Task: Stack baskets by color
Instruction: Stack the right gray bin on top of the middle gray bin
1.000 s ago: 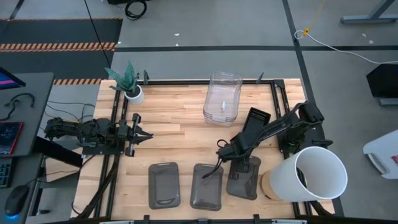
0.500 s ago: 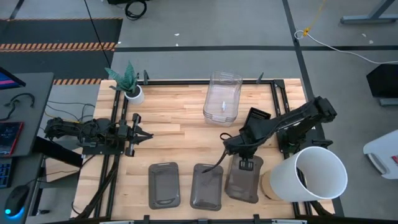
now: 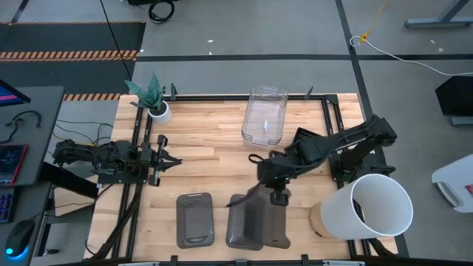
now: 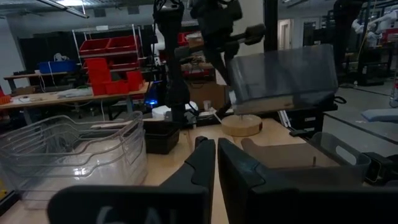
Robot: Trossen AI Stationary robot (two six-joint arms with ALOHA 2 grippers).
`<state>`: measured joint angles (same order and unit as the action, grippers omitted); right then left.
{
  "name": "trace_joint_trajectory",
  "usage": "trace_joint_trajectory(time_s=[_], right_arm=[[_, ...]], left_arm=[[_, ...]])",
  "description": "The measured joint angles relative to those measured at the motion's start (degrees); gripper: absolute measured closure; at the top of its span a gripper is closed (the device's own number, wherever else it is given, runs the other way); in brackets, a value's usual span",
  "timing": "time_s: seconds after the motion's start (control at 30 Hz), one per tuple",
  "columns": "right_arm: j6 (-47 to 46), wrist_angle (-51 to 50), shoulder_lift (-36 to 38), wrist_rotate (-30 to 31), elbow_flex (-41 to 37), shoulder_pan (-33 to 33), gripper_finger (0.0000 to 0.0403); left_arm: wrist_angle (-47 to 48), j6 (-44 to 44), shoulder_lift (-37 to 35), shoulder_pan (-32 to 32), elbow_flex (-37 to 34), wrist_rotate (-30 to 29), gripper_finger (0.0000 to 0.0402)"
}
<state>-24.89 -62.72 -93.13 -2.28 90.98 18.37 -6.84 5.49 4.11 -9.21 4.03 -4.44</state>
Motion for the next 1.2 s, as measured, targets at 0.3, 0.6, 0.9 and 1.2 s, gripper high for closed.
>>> trace_joint_trajectory(time_s=[0.3, 0.6, 0.9, 1.2], right_arm=[[2.5, 3.8, -6.6, -0.3, 3.3, -0.2, 0.0401], [6.8, -0.6, -15.6, 2.6, 15.0, -0.2, 0.04], [8.0, -5.3, -22.0, 2.7, 17.6, -0.5, 0.04], [5.1, -7.2, -24.3, 1.3, 17.6, -2.0, 0.0397]], left_arm=[[-0.1, 0.0, 0.0, 0.0, 0.0, 0.0, 0.0369], [-0.1, 0.0, 0.0, 0.0, 0.0, 0.0, 0.0375], [-0.1, 0.0, 0.0, 0.0, 0.0, 0.0, 0.0368], [-0.1, 0.0, 0.0, 0.0, 0.0, 0.0, 0.0376]])
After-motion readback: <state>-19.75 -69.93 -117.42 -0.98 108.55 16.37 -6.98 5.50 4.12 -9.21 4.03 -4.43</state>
